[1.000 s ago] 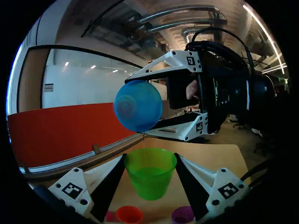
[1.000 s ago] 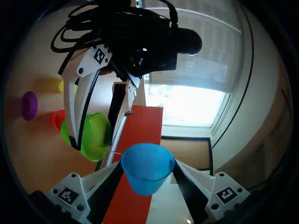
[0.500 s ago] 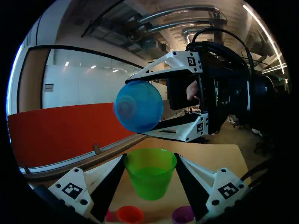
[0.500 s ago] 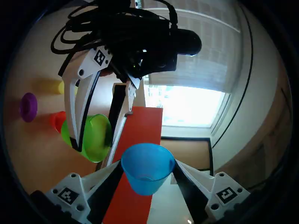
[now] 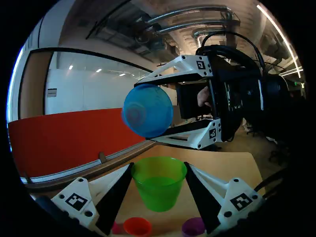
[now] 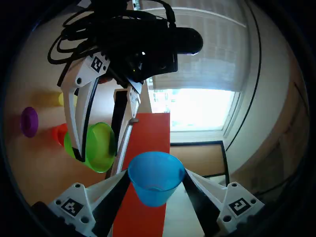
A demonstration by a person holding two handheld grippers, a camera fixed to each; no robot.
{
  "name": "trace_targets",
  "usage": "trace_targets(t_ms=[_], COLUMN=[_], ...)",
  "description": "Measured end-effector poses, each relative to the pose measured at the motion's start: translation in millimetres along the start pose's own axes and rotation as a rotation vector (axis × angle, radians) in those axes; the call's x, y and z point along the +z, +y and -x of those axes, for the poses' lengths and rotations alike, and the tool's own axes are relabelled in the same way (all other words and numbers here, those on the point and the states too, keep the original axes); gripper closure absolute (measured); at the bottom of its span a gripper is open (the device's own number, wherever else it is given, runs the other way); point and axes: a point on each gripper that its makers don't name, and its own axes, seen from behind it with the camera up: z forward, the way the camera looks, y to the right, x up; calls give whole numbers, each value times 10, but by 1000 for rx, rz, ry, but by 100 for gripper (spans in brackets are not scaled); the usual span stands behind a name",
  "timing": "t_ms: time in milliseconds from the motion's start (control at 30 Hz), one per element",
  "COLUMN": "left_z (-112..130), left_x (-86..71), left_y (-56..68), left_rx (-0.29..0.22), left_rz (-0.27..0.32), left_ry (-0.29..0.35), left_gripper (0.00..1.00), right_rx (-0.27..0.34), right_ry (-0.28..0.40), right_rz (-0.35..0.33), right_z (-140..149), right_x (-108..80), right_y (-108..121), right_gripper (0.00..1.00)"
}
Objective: Pour water
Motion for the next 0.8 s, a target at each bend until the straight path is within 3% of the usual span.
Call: trace_targets(t_ms=[233,500,800], left_z=[-18,-19,-12], left_x=[-10,-17,-23], left_y=[-3,-1,-7], left_rx=[2,7,12], left_rz=[-2,-3,-6], left_ry=[-2,-8,-14], left_gripper=[10,10,10], right_rx=[82,254,484], right_ry=[7,8,0], right_rz=[14,48,43], right_z=[24,93,191], right_x=[-42,-103,-157], right_y=[-13,13,-110], right_gripper=[7,7,7])
